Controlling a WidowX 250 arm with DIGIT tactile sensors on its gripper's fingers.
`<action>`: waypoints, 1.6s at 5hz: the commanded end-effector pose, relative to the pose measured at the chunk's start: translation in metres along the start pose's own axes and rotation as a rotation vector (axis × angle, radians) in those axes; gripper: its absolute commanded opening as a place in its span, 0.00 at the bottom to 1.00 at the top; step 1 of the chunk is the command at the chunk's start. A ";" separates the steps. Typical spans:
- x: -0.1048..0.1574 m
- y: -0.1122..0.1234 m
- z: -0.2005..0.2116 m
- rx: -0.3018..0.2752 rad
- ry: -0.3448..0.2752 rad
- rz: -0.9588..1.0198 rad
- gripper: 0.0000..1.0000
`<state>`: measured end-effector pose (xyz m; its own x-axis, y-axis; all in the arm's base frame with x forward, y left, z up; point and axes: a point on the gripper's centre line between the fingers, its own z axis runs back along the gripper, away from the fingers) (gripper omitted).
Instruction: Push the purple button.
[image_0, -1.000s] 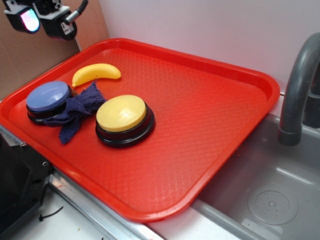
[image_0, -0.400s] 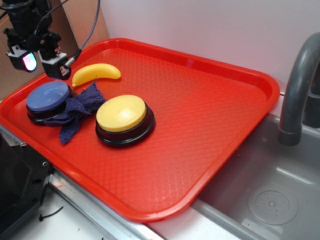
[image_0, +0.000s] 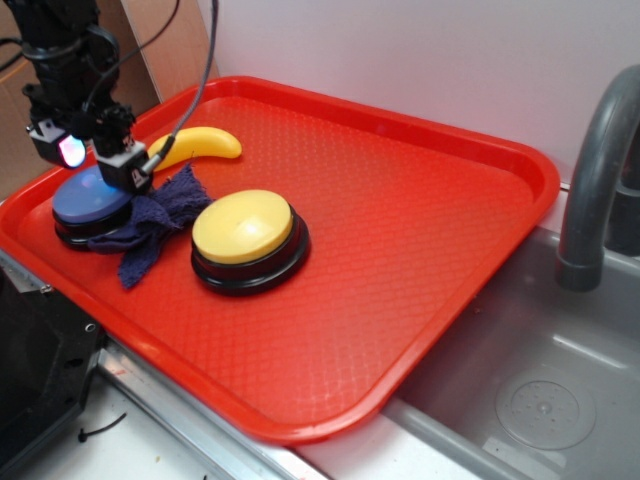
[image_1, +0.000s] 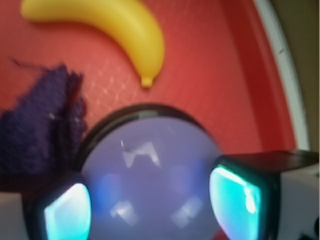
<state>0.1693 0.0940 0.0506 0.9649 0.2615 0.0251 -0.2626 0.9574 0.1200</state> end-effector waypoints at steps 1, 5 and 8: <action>0.002 0.006 -0.004 -0.026 0.002 -0.010 1.00; 0.020 0.023 0.038 -0.033 -0.005 0.022 1.00; 0.020 0.024 0.058 -0.024 -0.037 0.028 1.00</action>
<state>0.1739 0.1092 0.0965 0.9567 0.2912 0.0004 -0.2902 0.9534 0.0823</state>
